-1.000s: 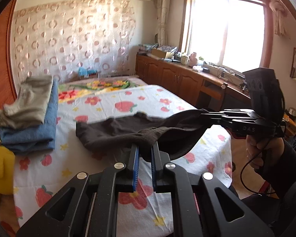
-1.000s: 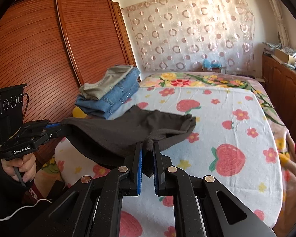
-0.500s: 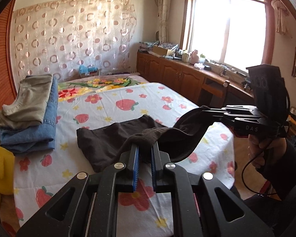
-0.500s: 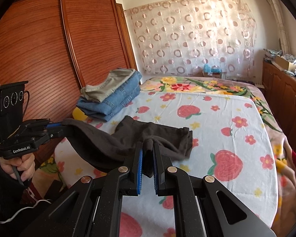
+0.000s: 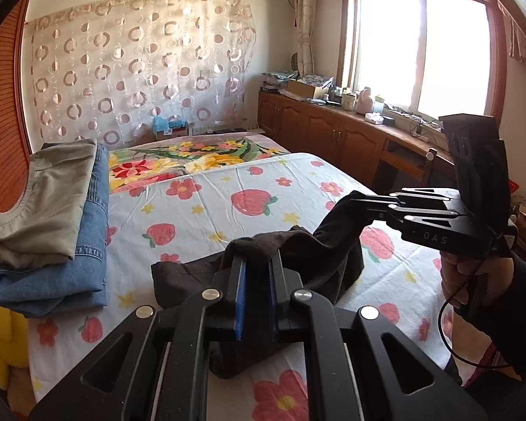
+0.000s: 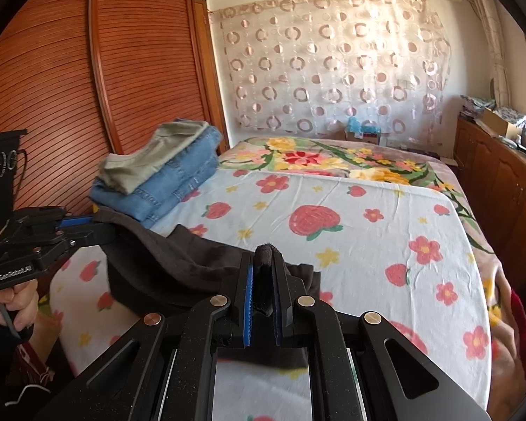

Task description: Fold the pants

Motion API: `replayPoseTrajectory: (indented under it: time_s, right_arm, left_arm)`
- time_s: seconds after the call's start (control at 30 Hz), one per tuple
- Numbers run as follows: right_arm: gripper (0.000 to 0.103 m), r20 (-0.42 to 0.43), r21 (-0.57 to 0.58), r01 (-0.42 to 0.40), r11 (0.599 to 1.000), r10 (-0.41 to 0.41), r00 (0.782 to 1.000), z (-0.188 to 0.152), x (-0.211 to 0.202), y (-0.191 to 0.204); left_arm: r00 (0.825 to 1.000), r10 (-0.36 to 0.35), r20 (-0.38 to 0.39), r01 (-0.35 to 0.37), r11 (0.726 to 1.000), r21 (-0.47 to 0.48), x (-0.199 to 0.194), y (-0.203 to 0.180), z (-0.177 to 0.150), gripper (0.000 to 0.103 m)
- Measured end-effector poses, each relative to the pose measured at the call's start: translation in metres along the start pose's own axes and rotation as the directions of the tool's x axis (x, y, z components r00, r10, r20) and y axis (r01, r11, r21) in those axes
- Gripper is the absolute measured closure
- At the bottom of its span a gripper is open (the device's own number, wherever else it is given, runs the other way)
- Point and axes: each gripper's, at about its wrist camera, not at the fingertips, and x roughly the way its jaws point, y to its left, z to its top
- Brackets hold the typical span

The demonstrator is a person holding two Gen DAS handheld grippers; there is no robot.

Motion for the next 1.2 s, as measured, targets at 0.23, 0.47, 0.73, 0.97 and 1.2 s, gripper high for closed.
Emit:
replayPoseTrajectory:
  time_s: [0.23, 0.47, 0.73, 0.97, 1.2]
  right_arm:
    - [0.094, -0.038, 0.036, -0.003, 0.999, 0.005, 0.999, 0.011, 0.039, -0.006]
    - [0.094, -0.055, 0.03, 0.006, 1.0, -0.005, 0.998, 0.014, 0.061, 0.002]
    - [0.094, -0.067, -0.003, 0.022, 1.0, -0.022, 0.998, 0.014, 0.065, 0.002]
    - [0.094, -0.084, -0.033, 0.037, 0.999, -0.04, 0.996, 0.014, 0.079, 0.003]
    - [0.094, -0.083, -0.04, 0.044, 0.998, -0.048, 0.995, 0.016, 0.082, 0.001]
  left_arm:
    - [1.0, 0.024, -0.01, -0.024, 0.999, -0.034, 0.012, 0.013, -0.003, 0.092]
    - [0.998, 0.051, -0.027, -0.052, 0.997, -0.056, 0.018, 0.02, -0.008, 0.089]
    - [0.997, 0.073, -0.014, -0.074, 0.996, -0.055, 0.015, 0.02, -0.008, 0.068]
    - [0.997, 0.063, -0.051, -0.066, 0.996, -0.054, 0.024, 0.026, -0.018, 0.041]
    - [0.994, 0.052, -0.092, -0.061, 0.993, -0.099, 0.034, 0.033, -0.035, 0.021]
